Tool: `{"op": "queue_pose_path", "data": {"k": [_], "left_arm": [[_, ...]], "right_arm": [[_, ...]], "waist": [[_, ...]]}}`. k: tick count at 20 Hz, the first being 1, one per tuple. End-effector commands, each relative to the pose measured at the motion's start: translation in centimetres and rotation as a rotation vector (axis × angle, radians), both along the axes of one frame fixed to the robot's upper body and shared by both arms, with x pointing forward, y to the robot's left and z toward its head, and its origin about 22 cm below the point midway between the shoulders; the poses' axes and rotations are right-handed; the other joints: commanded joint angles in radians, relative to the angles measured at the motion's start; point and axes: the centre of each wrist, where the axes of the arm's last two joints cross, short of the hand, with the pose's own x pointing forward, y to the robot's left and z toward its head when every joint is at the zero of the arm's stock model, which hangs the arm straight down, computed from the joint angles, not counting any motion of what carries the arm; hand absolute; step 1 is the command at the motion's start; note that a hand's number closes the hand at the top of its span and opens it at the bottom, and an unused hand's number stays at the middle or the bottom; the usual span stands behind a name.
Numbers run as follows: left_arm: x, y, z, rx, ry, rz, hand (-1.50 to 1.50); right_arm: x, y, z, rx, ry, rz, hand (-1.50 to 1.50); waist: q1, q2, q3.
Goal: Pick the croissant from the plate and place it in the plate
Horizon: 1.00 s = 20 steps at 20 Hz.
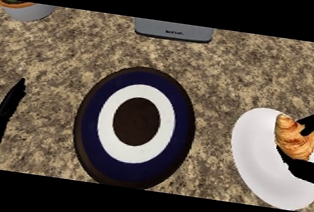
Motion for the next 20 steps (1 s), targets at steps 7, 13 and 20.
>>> {"op": "queue_pose_path", "data": {"k": [7, 13, 20], "left_arm": [[0.4, 0.7, -0.3, 0.012, -0.001, -0.022, 0.0], [0.0, 1.7, 0.6, 0.012, -0.005, -0.03, 0.0], [0.9, 0.7, 0.6, 0.0, -0.013, -0.031, 0.0]], "right_arm": [[-3.8, 8.8, 6.7, 0.063, -0.041, 0.182, 1.5], [-1.0, 14.8, 9.2, 0.119, 0.005, 0.222, 1.5], [0.8, 22.8, 7.0, 0.055, 0.16, 0.261, 1.5]], "waist": [[0.022, 0.007, 0.001], [0.034, 0.008, 0.001], [0.034, 0.009, 0.001]]}}
